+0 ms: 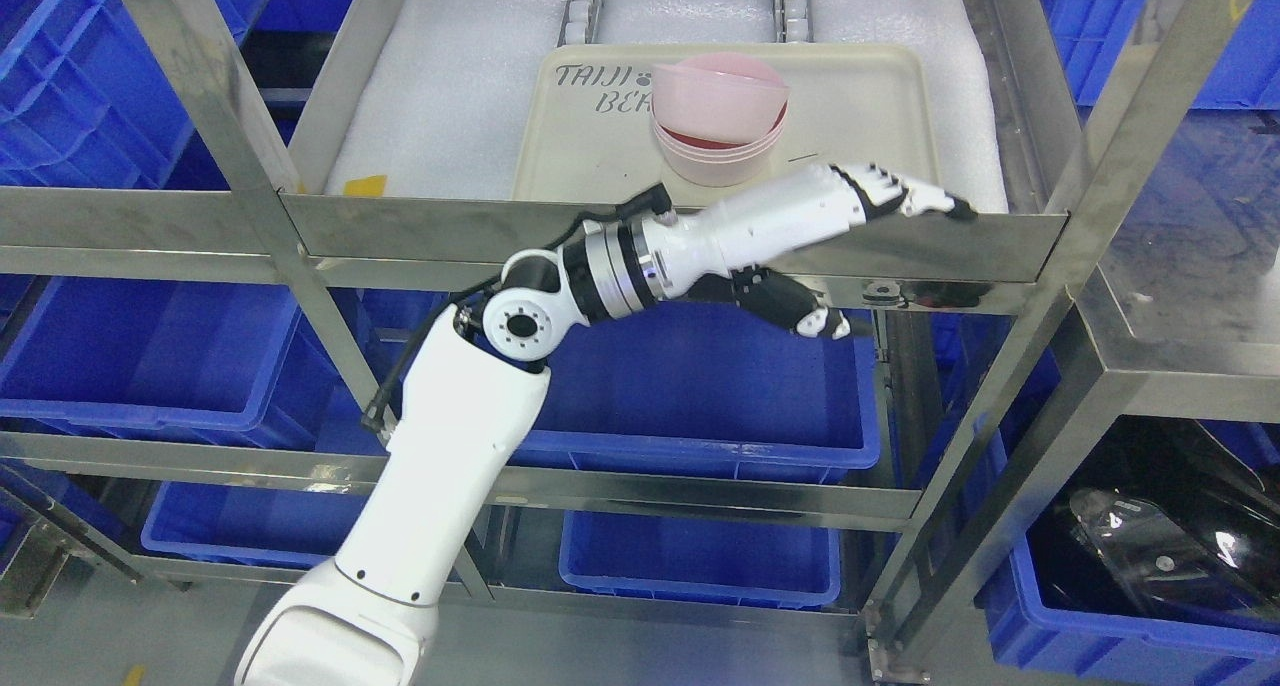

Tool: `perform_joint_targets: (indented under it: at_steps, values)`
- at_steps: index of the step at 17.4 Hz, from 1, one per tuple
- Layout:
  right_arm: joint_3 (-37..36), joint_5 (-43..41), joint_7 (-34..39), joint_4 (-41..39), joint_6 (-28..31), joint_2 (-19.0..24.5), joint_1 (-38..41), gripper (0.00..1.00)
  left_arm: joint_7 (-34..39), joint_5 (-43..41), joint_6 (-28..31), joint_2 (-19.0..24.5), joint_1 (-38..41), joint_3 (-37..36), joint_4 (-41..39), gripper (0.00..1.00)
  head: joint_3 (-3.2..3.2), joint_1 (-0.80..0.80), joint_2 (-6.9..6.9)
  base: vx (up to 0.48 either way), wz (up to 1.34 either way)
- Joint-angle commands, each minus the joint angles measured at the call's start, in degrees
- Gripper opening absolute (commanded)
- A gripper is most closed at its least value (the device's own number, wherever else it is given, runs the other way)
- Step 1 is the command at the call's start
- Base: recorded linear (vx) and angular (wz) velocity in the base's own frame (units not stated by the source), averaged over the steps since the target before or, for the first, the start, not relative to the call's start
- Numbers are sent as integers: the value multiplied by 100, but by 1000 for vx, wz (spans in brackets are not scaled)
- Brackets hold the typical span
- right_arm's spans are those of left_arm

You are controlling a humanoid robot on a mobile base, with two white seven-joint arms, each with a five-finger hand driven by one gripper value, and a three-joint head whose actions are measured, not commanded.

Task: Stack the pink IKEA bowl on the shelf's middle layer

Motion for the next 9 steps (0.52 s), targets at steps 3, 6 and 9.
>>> perform_joint_targets:
  at_steps: [3, 6, 9]
  values:
    - [1, 1, 1, -100, -1, -100, 132, 100, 37, 142, -402, 52, 1402, -922, -130, 86, 0, 0, 0, 0, 0]
    - [1, 1, 1, -100, -1, -100, 132, 100, 230, 159, -394, 52, 2095, -150, 106, 87, 0, 0, 0, 0, 0]
    - [1, 1, 1, -100, -1, -100, 132, 100, 713, 186, -394, 52, 2815, 641, 370, 99, 0, 0, 0, 0, 0]
